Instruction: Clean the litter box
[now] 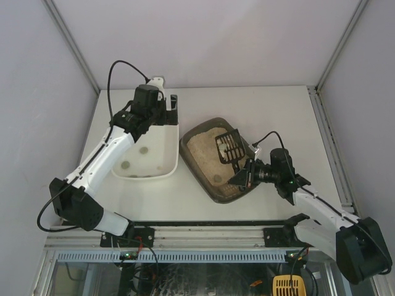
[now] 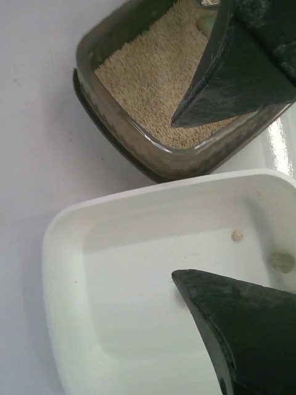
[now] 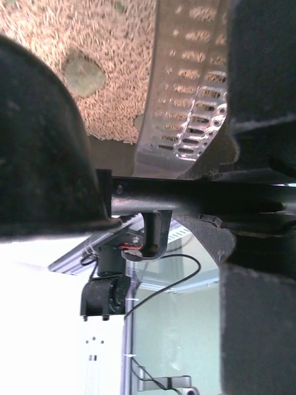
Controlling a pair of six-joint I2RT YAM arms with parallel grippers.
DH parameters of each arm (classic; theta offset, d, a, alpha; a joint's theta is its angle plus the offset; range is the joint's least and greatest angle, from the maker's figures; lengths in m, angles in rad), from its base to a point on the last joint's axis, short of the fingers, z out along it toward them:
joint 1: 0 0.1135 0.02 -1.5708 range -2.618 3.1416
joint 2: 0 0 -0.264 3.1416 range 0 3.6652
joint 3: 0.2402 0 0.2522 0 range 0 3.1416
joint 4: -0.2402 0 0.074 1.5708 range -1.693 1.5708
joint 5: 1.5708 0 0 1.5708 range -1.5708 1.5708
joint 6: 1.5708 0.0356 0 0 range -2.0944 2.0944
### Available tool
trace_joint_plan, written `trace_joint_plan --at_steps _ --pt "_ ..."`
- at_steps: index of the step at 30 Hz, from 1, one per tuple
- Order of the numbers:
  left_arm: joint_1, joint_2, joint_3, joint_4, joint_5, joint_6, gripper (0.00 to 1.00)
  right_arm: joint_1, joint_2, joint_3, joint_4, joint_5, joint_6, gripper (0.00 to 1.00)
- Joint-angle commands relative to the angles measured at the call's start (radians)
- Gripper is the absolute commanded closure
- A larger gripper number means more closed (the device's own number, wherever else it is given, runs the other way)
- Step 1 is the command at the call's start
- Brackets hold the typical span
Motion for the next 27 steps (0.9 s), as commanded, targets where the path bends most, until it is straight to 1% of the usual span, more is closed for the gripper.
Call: trace_joint_plan --at_steps 1,2,4,5,6,7,8,10,12,13,14,15,16,17,20,21,22,24,25,26,27 --pt "0.0 -0.039 -0.062 0.017 -0.052 0.006 0.0 0.065 0.066 0.042 0.098 -0.024 -0.012 1.0" --pt "-0.001 -0.04 -0.067 0.021 -0.052 0.001 0.0 0.039 0.065 0.022 0.139 -0.048 0.018 1.0" --pt "0.0 -0.041 -0.075 0.029 -0.053 -0.005 0.0 -0.052 0.043 -0.033 0.249 -0.074 0.096 1.0" --pt "0.0 -0.043 -0.082 0.036 -0.054 -0.006 0.0 -0.075 0.038 -0.039 0.261 -0.062 0.099 1.0" --pt "0.0 -0.046 -0.089 0.041 -0.058 -0.004 0.0 -0.064 0.042 -0.021 0.195 -0.045 0.068 1.0" --pt "-0.001 -0.049 -0.095 0.046 -0.064 -0.004 0.0 -0.028 0.054 -0.001 0.154 -0.031 0.029 1.0" --pt "-0.001 -0.05 -0.099 0.049 -0.071 -0.003 0.0 0.011 0.065 0.009 0.146 -0.031 0.013 1.0" --pt "0.001 -0.05 -0.104 0.05 -0.079 -0.002 0.0 0.031 0.077 -0.003 0.189 -0.05 0.037 1.0" --pt "0.001 -0.046 -0.107 0.053 -0.075 -0.003 0.0 -0.035 0.063 -0.045 0.268 -0.056 0.094 1.0" --pt "0.001 -0.045 -0.108 0.053 -0.07 -0.003 0.0 -0.046 0.061 -0.061 0.295 -0.046 0.119 1.0" --pt "0.0 -0.044 -0.109 0.054 -0.063 -0.005 0.0 -0.025 0.063 -0.053 0.27 -0.028 0.098 1.0" --pt "0.001 -0.043 -0.108 0.054 -0.062 -0.005 0.0 0.02 0.075 -0.031 0.22 -0.007 0.062 1.0" --pt "0.0 -0.042 -0.107 0.053 -0.061 -0.003 0.0 0.057 0.086 -0.014 0.206 0.0 0.05 1.0" --pt "0.001 -0.04 -0.105 0.053 -0.062 -0.002 0.0 0.068 0.094 -0.02 0.24 -0.01 0.074 1.0" --pt "0.001 -0.037 -0.106 0.055 -0.061 -0.001 0.0 -0.033 0.089 -0.104 0.427 -0.045 0.203 1.0" --pt "0.001 -0.037 -0.107 0.055 -0.057 -0.001 0.0 -0.043 0.09 -0.097 0.423 -0.033 0.193 1.0" --pt "0.002 -0.039 -0.107 0.054 -0.052 0.0 0.0 -0.014 0.097 -0.067 0.321 0.0 0.146 1.0" --pt "0.001 -0.041 -0.107 0.054 -0.05 0.003 0.0 0.098 0.121 0.001 0.209 0.044 0.05 1.0" --pt "0.001 -0.042 -0.106 0.053 -0.051 0.004 0.0 0.123 0.131 0.007 0.216 0.03 0.05 1.0" --pt "0.001 -0.042 -0.107 0.053 -0.052 0.006 0.0 0.113 0.133 -0.002 0.251 0.01 0.074 1.0" --pt "0.001 -0.043 -0.108 0.054 -0.05 0.006 0.0 0.071 0.128 -0.024 0.301 -0.008 0.108 1.0"
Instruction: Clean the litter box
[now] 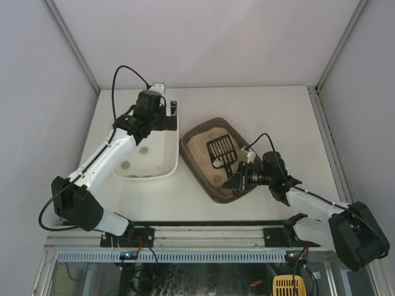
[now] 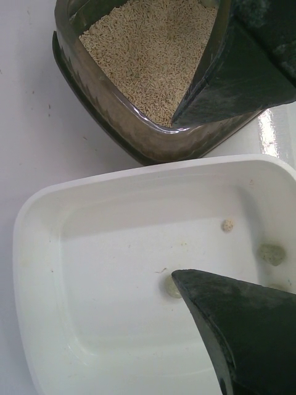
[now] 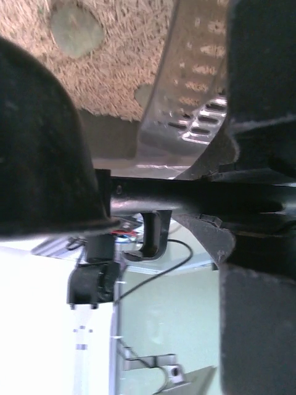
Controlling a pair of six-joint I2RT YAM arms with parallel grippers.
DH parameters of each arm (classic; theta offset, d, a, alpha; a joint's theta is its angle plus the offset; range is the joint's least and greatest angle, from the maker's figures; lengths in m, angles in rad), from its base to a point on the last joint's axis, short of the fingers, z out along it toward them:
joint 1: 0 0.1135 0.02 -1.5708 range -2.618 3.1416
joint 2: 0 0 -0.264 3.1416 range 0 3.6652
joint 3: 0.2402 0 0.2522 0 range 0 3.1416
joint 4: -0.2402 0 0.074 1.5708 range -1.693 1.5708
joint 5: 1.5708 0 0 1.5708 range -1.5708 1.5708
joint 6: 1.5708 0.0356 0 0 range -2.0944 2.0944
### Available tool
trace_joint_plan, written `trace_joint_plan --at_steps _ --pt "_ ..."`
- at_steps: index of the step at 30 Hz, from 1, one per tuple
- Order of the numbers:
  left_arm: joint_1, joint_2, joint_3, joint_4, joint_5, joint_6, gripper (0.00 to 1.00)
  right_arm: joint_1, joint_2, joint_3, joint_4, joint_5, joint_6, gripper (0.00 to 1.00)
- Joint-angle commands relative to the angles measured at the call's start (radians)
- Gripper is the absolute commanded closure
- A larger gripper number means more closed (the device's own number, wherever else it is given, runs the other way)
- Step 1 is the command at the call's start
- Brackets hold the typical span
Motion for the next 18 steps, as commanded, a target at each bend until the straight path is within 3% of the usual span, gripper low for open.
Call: trace_joint_plan --at_steps 1,3,6,10,14,16,18 --pt "0.001 -0.041 -0.011 0.043 0.004 0.007 0.0 -0.047 -0.009 0.0 0.144 -0.039 0.041 1.0" --pt "0.001 -0.044 -0.012 0.045 0.012 0.008 0.0 -0.071 -0.008 -0.006 0.139 -0.029 0.057 1.0" --pt "0.001 -0.047 -0.011 0.043 0.01 0.015 0.0 0.065 0.02 0.093 -0.052 0.024 -0.089 1.0" --pt "0.001 -0.046 -0.014 0.047 0.007 0.015 0.0 -0.021 -0.006 0.033 0.068 0.006 0.001 1.0" --pt "0.003 -0.039 -0.012 0.045 -0.005 0.022 0.0 0.039 0.01 0.085 -0.009 0.018 -0.052 1.0" --pt "0.017 -0.03 0.001 0.024 0.059 0.022 0.0 0.004 0.001 0.055 0.047 0.01 -0.005 1.0" --pt "0.056 -0.023 0.019 -0.012 0.226 0.003 0.0 0.006 0.003 0.033 0.102 -0.001 0.017 1.0"
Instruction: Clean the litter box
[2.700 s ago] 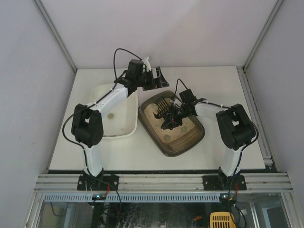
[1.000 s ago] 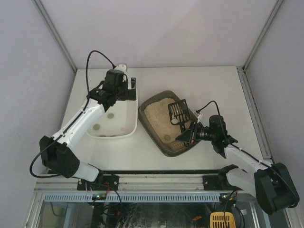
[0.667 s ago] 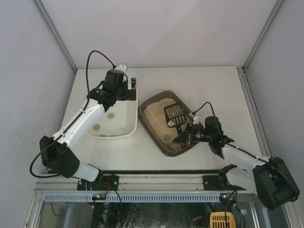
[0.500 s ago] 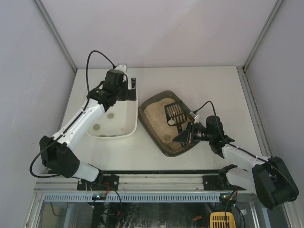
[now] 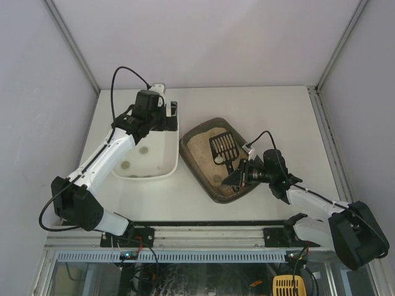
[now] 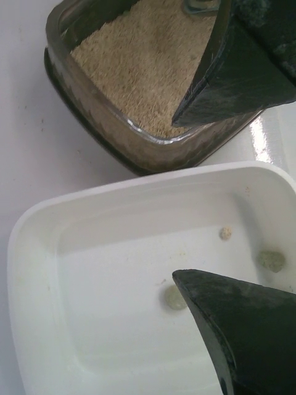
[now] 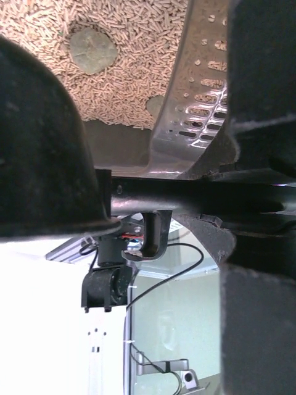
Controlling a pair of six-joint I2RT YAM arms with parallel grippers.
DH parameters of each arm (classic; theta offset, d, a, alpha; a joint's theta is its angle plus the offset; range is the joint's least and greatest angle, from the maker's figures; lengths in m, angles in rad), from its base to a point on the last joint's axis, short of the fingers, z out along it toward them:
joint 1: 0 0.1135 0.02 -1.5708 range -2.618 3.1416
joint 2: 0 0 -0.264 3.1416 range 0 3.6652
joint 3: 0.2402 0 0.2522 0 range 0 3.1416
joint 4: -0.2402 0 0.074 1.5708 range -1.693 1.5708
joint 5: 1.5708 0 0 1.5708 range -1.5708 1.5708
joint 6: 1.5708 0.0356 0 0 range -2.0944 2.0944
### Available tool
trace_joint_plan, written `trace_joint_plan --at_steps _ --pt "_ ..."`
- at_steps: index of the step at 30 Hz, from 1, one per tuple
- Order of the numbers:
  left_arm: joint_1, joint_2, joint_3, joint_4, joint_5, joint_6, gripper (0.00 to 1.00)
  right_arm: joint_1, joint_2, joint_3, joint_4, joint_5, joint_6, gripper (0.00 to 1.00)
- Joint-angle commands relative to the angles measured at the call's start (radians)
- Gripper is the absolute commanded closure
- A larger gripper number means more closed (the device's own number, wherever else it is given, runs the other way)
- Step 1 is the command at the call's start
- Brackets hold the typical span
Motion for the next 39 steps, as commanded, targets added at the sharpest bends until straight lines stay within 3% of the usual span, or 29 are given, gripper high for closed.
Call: trace_joint_plan --at_steps 1,3,5,8,12,16,20,23,27,31,35,39 --pt "0.072 -0.023 0.02 -0.021 0.28 -0.01 0.0 -0.001 -0.005 -0.001 0.121 -0.032 0.028 1.0" --pt "0.1 -0.022 0.034 -0.035 0.35 -0.026 0.0 -0.043 0.002 -0.056 0.241 -0.067 0.126 1.0" --pt "0.115 -0.016 0.054 -0.06 0.332 -0.037 0.01 -0.106 0.028 -0.094 0.368 -0.104 0.227 1.0" --pt "0.133 -0.03 0.035 -0.031 0.292 -0.059 0.01 -0.036 0.103 -0.024 0.331 -0.163 0.23 1.0" --pt "0.146 -0.032 0.021 -0.022 0.29 -0.073 0.02 -0.101 0.169 -0.046 0.527 -0.186 0.425 1.0" --pt "0.15 -0.039 0.016 -0.017 0.287 -0.074 0.02 0.007 0.274 0.093 0.33 -0.234 0.354 1.0" --pt "0.154 -0.041 0.007 -0.012 0.285 -0.076 0.02 -0.076 0.302 0.066 0.428 -0.231 0.452 1.0" --pt "0.156 -0.046 -0.001 -0.009 0.287 -0.076 0.02 0.003 0.328 0.143 0.282 -0.244 0.355 1.0" --pt "0.159 -0.044 0.0 -0.004 0.294 -0.078 0.02 -0.103 0.37 0.077 0.485 -0.263 0.502 1.0" --pt "0.16 -0.044 0.001 -0.001 0.3 -0.075 0.02 -0.018 0.38 0.178 0.309 -0.294 0.402 1.0" --pt "0.162 -0.041 -0.002 0.001 0.306 -0.075 0.02 -0.147 0.391 0.143 0.341 -0.286 0.471 1.0" --pt "0.163 -0.04 0.001 -0.003 0.304 -0.068 0.02 -0.057 0.407 0.212 0.307 -0.333 0.447 1.0"
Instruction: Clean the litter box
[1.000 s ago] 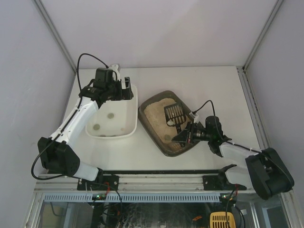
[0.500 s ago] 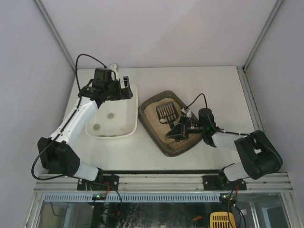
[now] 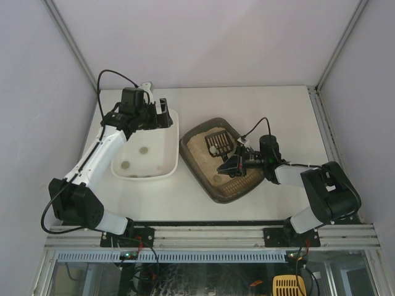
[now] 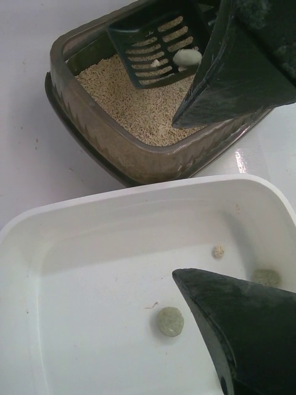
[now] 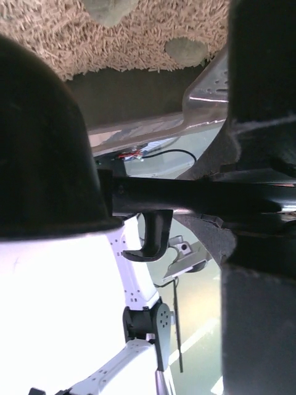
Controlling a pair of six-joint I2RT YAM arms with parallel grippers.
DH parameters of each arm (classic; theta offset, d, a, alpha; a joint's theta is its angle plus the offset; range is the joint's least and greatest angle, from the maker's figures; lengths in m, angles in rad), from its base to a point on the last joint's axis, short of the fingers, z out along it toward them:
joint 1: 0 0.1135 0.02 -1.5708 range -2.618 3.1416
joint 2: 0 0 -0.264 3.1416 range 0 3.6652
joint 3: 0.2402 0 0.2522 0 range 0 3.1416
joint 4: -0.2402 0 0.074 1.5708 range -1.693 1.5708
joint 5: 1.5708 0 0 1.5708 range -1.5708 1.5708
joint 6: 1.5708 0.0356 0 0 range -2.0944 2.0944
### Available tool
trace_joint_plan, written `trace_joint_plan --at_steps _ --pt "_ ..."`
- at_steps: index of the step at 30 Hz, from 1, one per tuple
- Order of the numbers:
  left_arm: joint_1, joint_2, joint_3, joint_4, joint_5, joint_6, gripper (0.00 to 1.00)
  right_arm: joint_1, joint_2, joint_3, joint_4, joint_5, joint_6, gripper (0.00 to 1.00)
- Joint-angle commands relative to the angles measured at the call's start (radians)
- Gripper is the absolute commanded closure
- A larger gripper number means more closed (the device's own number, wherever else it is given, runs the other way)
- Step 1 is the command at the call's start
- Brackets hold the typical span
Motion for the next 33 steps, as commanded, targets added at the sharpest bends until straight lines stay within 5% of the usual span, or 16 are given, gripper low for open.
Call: trace_joint_plan --at_steps 1,9,15,19,25,33 --pt "0.007 -0.041 0.001 0.027 0.015 -0.003 0.02 0.041 -0.006 0.073 -0.042 -0.039 -0.048 1.0" --pt "0.036 -0.028 0.085 -0.035 0.021 0.076 0.02 0.055 -0.018 0.101 -0.097 -0.026 -0.109 1.0" --pt "0.21 0.023 0.245 -0.164 0.119 0.137 0.02 0.16 -0.116 0.378 -0.675 0.188 -0.509 1.0" --pt "0.317 0.041 0.271 -0.208 0.119 0.127 0.03 0.259 -0.085 0.53 -0.821 0.321 -0.62 1.0" --pt "0.404 -0.011 0.229 -0.218 0.117 0.139 0.03 0.493 0.125 0.897 -1.162 0.759 -0.838 1.0" --pt "0.425 -0.124 0.126 -0.17 0.023 0.145 0.01 0.802 0.593 1.472 -1.619 1.657 -1.022 1.0"
